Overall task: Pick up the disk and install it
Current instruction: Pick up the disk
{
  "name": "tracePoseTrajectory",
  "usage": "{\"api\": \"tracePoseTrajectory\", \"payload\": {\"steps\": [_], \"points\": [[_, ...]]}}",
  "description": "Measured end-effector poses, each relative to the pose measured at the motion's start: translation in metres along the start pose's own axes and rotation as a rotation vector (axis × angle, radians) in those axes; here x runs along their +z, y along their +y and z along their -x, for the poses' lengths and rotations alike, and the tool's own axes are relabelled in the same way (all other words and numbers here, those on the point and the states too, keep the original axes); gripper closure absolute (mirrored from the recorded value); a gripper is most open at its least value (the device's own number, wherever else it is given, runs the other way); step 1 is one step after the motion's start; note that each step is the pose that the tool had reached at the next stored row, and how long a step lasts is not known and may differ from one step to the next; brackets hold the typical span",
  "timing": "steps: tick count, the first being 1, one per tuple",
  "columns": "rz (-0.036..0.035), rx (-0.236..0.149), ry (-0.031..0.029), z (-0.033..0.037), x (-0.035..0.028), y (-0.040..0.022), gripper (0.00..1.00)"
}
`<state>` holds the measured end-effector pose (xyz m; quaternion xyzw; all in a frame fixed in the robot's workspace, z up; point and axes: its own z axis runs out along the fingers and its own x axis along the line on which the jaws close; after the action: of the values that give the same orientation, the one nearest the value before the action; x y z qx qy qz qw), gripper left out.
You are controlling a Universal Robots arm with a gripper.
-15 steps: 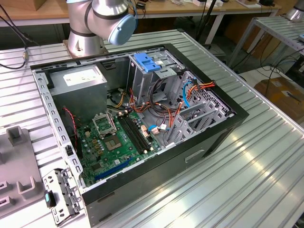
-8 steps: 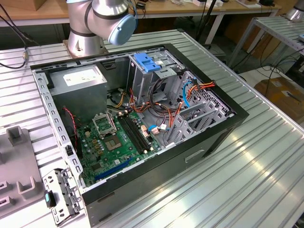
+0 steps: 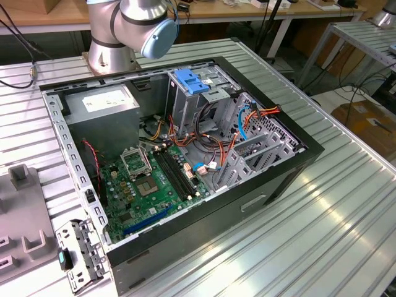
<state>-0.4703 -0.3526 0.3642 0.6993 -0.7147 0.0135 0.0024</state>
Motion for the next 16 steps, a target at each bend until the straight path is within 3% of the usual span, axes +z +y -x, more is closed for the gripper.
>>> {"api": "tracePoseTrajectory", "payload": {"steps": [16], "points": [[0.0,0.0,0.0,-0.0003,-0.0154,-0.0002,0.63]]}}
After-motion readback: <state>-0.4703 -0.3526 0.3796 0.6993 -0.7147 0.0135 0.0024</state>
